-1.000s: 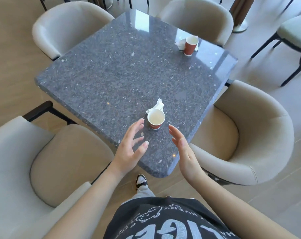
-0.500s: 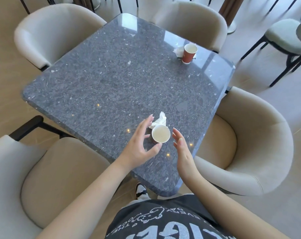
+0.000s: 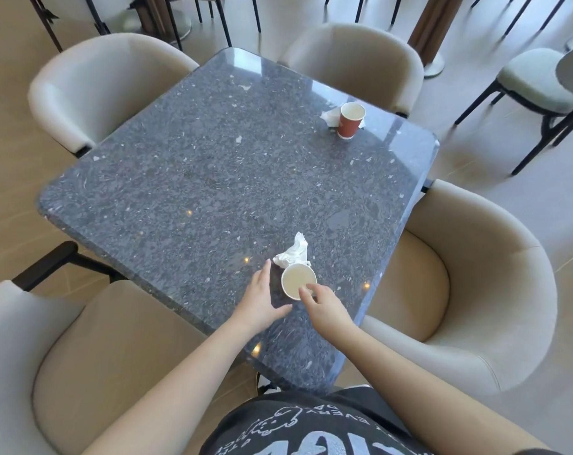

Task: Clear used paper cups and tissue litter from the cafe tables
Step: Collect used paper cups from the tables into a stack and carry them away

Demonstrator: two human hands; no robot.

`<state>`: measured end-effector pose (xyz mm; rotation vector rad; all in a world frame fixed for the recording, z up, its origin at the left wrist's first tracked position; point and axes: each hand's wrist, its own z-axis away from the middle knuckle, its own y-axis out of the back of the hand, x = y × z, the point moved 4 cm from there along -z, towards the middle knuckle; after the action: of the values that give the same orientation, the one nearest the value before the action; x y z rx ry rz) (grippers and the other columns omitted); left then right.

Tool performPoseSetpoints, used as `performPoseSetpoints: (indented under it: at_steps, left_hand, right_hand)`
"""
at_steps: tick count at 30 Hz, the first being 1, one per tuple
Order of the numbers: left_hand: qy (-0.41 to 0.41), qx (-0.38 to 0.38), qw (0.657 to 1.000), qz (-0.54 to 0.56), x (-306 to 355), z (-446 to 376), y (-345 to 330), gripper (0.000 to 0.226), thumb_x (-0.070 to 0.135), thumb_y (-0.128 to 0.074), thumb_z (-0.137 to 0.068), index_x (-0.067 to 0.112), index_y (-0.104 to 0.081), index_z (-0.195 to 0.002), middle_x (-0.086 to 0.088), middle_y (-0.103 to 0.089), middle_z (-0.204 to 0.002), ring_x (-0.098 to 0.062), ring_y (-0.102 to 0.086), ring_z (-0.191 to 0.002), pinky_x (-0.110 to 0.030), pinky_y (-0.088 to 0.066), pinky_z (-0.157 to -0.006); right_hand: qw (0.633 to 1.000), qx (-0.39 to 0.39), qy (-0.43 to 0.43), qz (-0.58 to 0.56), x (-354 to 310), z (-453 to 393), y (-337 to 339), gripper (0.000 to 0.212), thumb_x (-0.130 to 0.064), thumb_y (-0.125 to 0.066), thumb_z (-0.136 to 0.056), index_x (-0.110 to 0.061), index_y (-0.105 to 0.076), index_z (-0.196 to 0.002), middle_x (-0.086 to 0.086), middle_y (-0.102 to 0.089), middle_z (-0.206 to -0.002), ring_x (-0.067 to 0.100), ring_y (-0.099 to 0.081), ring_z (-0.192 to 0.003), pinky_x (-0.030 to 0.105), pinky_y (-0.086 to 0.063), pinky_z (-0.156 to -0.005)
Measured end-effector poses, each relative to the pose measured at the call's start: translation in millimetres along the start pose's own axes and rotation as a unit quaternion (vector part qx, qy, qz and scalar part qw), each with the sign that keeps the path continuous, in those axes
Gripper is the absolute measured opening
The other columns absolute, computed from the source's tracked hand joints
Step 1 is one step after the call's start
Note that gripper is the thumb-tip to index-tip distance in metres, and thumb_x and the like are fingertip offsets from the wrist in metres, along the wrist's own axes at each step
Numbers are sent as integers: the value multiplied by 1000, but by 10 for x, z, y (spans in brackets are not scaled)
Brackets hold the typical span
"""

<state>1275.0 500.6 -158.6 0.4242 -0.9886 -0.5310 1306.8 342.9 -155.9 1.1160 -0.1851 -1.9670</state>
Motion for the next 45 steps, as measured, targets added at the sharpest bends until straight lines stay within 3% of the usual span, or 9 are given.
performPoseSetpoints:
  at_steps: [6,13,17,19,26,32,37,40,45]
  left_hand:
    - [-55,7,998,-17,18,-36,-46,97,28,-86,-81,20,-30,-159,-8,-40,-151,-27,-45,-139,-37,-37,-113]
    - [-83,56,993,57,89,-47,-42,89,38,-92,-63,25,-49,-140,7,-62,-126,-16,-62,-116,-18,-44,-86]
    - [-67,107,987,103,160,-17,27,71,60,-78,-50,61,-48,-114,32,-67,-93,12,-62,-87,-2,-42,-68]
    - [-69,118,984,118,213,9,68,66,59,-82,-53,71,-44,-106,42,-64,-98,18,-61,-89,-3,-44,-68]
    - [-103,142,974,141,420,69,184,68,60,-81,-54,71,-43,-110,46,-62,-102,18,-61,-92,0,-43,-70]
    - [-135,142,972,132,545,100,283,66,60,-75,-51,75,-41,-106,30,-67,-96,4,-64,-89,-7,-46,-72]
    - [-148,114,978,91,616,121,394,68,54,-77,-53,48,-49,-114,25,-64,-95,-6,-64,-91,-13,-43,-71]
    - [-158,121,976,86,655,89,501,62,46,-86,-56,56,-46,-103,30,-63,-91,7,-61,-81,0,-39,-66]
    - [-169,146,971,90,789,22,532,68,28,-94,-65,56,-46,-102,28,-64,-94,4,-58,-87,3,-38,-70]
  right_hand:
    - [999,7,9,34,-35,122,77,51,-45,-41,-105,-13,-48,-145,3,-46,-145,19,-51,-125,25,-33,-92]
    - [996,34,76,44,-190,311,206,32,-41,-43,-106,-23,-68,-100,-8,-53,-87,15,-52,-90,28,-30,-74]
    - [989,72,132,-5,-244,453,320,18,-33,-50,-104,-32,-68,-108,-19,-56,-100,-4,-55,-89,16,-36,-79]
    - [981,107,153,-46,-299,535,414,17,-28,-54,-103,-41,-63,-108,-22,-57,-107,-8,-57,-93,11,-39,-81]
    - [963,165,185,-109,-460,699,637,28,-20,-59,-100,-48,-59,-102,-11,-65,-108,-4,-59,-95,8,-44,-78]
    - [957,175,194,-129,-491,739,611,22,-18,-58,-101,-37,-61,-110,-6,-65,-113,-1,-60,-99,9,-44,-83]
    - [954,159,181,-178,-513,762,603,25,-19,-52,-104,-33,-53,-124,-11,-66,-112,-5,-60,-99,9,-43,-81]
    - [949,164,185,-195,-509,730,656,27,-19,-50,-105,-31,-51,-129,-10,-66,-112,-6,-59,-93,11,-43,-78]
    - [945,183,188,-197,-493,606,883,25,-19,-49,-105,-36,-51,-124,-9,-65,-111,-9,-54,-72,10,-40,-66]
